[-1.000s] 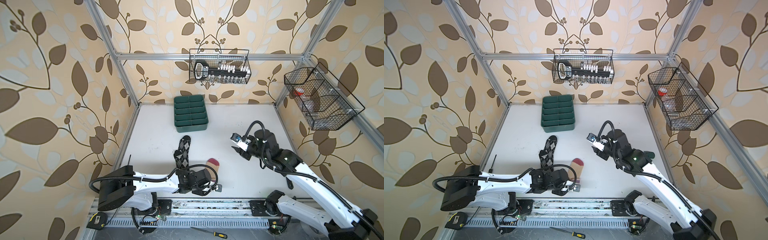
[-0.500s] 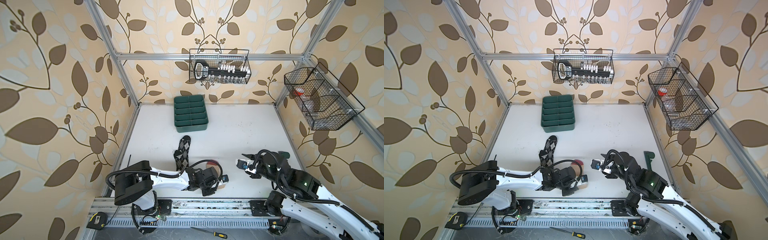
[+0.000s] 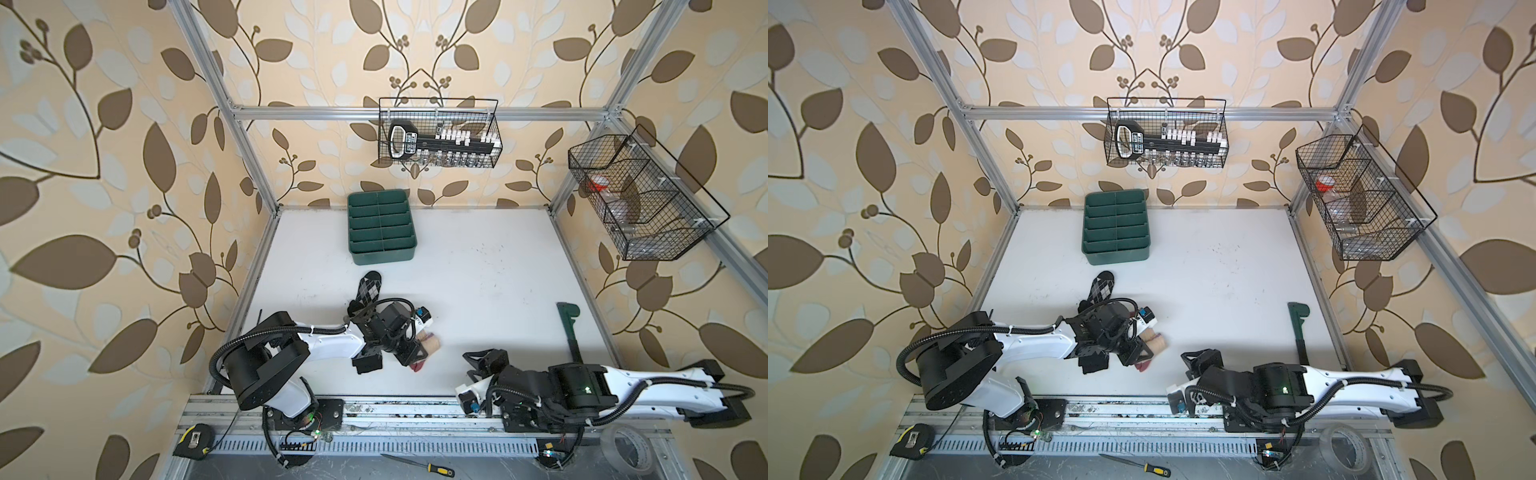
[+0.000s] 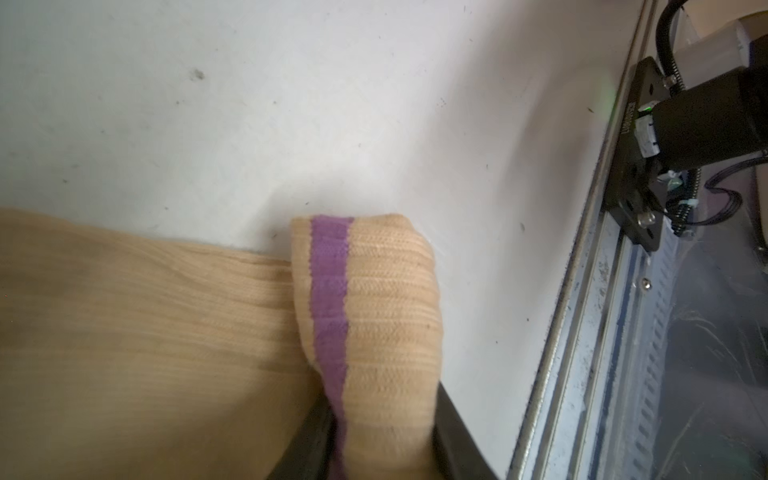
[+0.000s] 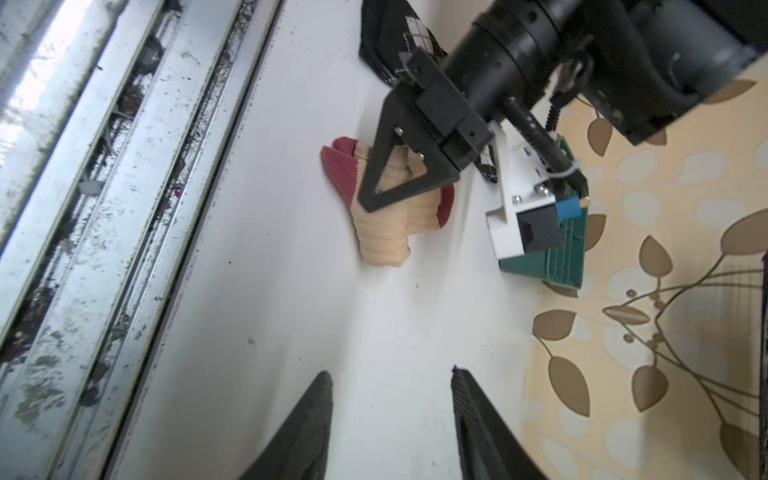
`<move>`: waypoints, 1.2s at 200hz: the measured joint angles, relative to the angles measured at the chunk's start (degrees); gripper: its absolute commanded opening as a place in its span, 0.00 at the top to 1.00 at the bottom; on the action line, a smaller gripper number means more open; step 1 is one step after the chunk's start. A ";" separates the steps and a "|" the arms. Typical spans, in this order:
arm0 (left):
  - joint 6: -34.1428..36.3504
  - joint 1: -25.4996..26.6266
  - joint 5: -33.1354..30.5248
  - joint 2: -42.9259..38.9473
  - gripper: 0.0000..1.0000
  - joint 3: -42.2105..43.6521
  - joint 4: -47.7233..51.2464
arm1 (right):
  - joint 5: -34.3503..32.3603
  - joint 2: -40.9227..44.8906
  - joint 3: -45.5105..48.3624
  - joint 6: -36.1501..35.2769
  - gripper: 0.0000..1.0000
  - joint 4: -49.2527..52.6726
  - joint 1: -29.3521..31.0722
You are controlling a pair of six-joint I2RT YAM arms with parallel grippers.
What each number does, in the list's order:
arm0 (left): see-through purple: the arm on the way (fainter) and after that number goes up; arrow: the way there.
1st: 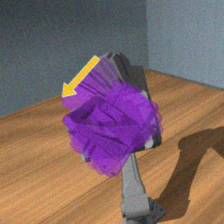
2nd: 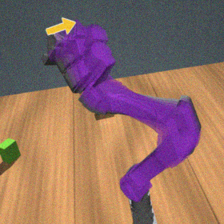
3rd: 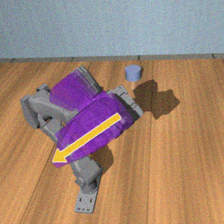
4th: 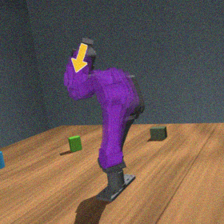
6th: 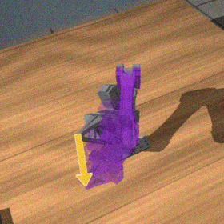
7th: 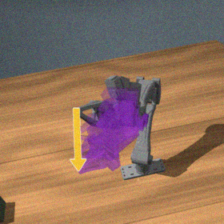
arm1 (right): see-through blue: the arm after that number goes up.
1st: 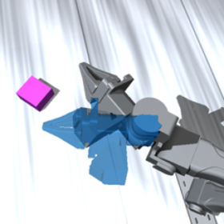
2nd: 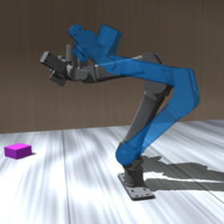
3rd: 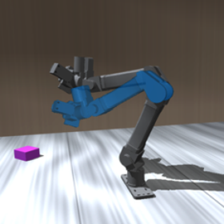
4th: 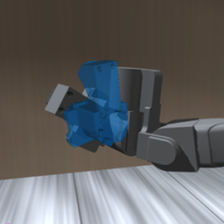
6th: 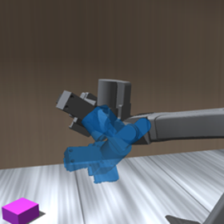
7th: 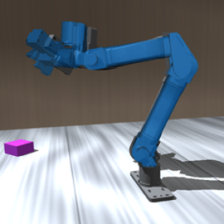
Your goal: Roll the socks
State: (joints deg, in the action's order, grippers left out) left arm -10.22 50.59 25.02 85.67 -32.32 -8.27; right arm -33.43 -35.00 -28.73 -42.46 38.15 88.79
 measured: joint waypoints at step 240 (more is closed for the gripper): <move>-20.50 -1.55 1.40 -4.68 0.65 13.92 -20.02 | 4.68 -50.77 10.99 -14.51 0.41 -72.94 -13.09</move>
State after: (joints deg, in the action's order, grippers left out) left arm -30.72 49.04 26.41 80.99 -18.39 -28.29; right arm -28.75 -85.78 -17.74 -56.97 -34.79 75.70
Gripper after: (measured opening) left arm 0.343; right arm 0.609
